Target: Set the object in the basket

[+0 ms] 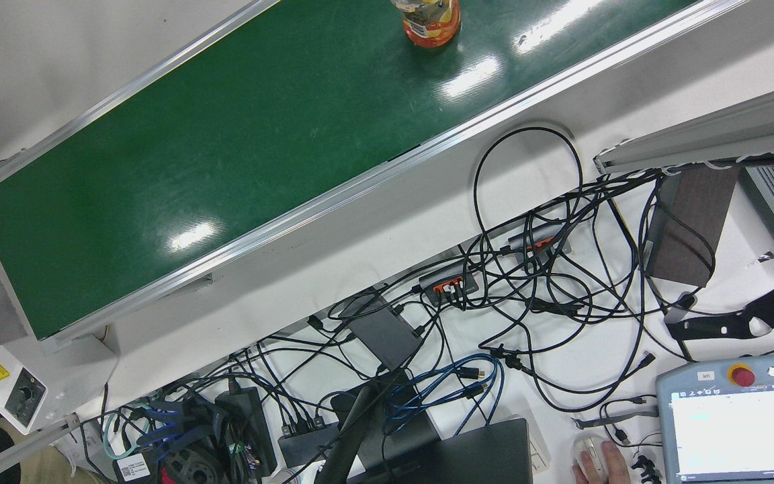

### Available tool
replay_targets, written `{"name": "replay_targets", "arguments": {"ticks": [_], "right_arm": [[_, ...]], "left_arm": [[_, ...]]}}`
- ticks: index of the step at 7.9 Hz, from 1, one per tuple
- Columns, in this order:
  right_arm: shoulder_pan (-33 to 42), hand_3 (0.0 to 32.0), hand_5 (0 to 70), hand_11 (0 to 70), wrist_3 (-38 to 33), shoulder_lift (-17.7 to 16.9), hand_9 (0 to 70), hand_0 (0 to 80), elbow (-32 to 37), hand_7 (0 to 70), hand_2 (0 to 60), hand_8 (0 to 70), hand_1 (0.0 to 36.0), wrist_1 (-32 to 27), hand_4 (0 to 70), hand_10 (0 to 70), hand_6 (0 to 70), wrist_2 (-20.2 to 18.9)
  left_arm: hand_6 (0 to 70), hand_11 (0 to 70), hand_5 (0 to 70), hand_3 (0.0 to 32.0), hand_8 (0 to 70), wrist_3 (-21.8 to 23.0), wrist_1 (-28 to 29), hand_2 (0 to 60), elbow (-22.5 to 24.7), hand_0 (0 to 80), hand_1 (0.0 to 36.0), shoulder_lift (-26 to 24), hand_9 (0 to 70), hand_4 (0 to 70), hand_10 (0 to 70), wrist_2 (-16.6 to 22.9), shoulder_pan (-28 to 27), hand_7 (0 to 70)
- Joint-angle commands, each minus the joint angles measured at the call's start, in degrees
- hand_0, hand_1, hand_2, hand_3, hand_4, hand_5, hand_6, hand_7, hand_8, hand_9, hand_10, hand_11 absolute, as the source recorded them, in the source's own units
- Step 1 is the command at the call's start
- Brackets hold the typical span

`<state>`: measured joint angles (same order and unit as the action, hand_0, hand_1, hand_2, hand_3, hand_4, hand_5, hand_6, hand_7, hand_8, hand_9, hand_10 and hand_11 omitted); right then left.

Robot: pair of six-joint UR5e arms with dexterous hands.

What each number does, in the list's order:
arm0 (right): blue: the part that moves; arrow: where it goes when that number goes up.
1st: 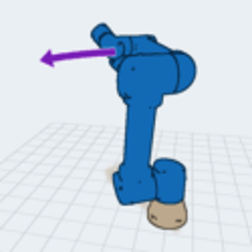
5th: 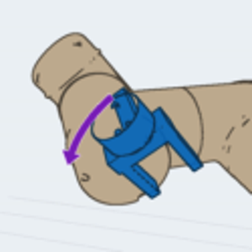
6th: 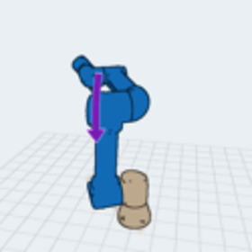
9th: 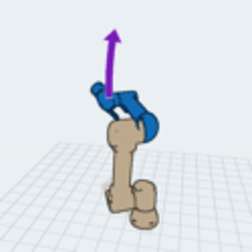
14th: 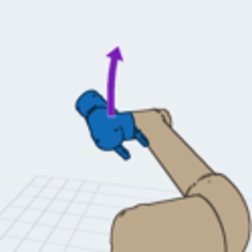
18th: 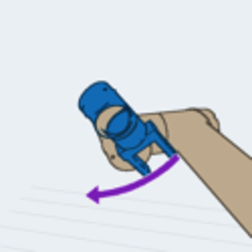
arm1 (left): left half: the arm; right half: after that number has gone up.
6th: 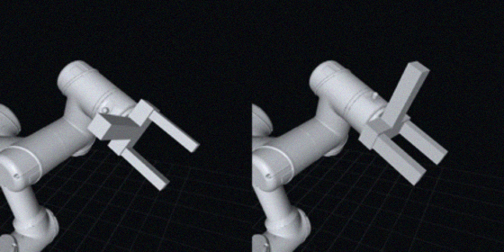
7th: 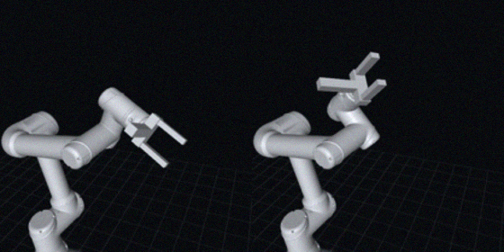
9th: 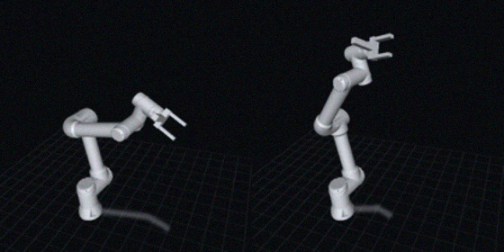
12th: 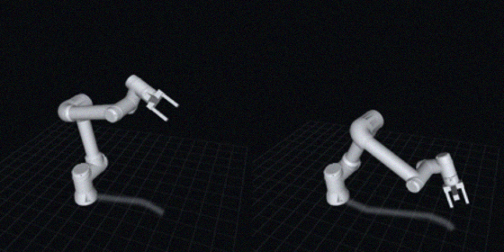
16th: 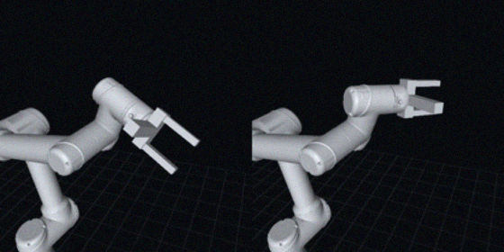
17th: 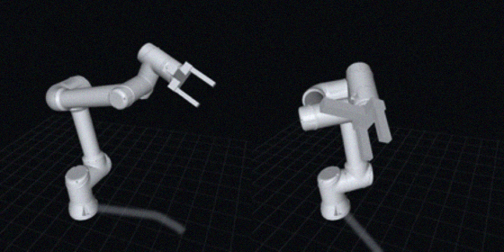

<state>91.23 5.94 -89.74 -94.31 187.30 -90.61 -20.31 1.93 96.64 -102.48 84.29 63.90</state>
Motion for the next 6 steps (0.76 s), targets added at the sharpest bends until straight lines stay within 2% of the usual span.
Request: {"name": "replay_targets", "arguments": {"ticks": [1, 6], "right_arm": [[0.0, 0.0, 0.0, 0.0, -0.1, 0.0, 0.0, 0.0, 0.0, 0.0, 0.0, 0.0, 0.0, 0.0, 0.0, 0.0, 0.0, 0.0], [0.0, 0.0, 0.0, 0.0, 0.0, 0.0, 0.0, 0.0, 0.0, 0.0, 0.0, 0.0, 0.0, 0.0, 0.0, 0.0, 0.0, 0.0]], "left_arm": [[1.2, 11.5, 25.0, 5.4, 9.1, 0.0, 0.0, 0.0, 0.1, 49.5, 8.3, 0.0, 8.9, 12.2, 7.2, 0.0, 0.1, 0.5], [1.6, 11.5, 25.1, 5.2, 9.1, -0.1, 0.0, 0.0, 0.2, 49.4, 8.5, -0.1, 8.9, 12.8, 7.2, 0.0, -0.1, 0.8]]}}
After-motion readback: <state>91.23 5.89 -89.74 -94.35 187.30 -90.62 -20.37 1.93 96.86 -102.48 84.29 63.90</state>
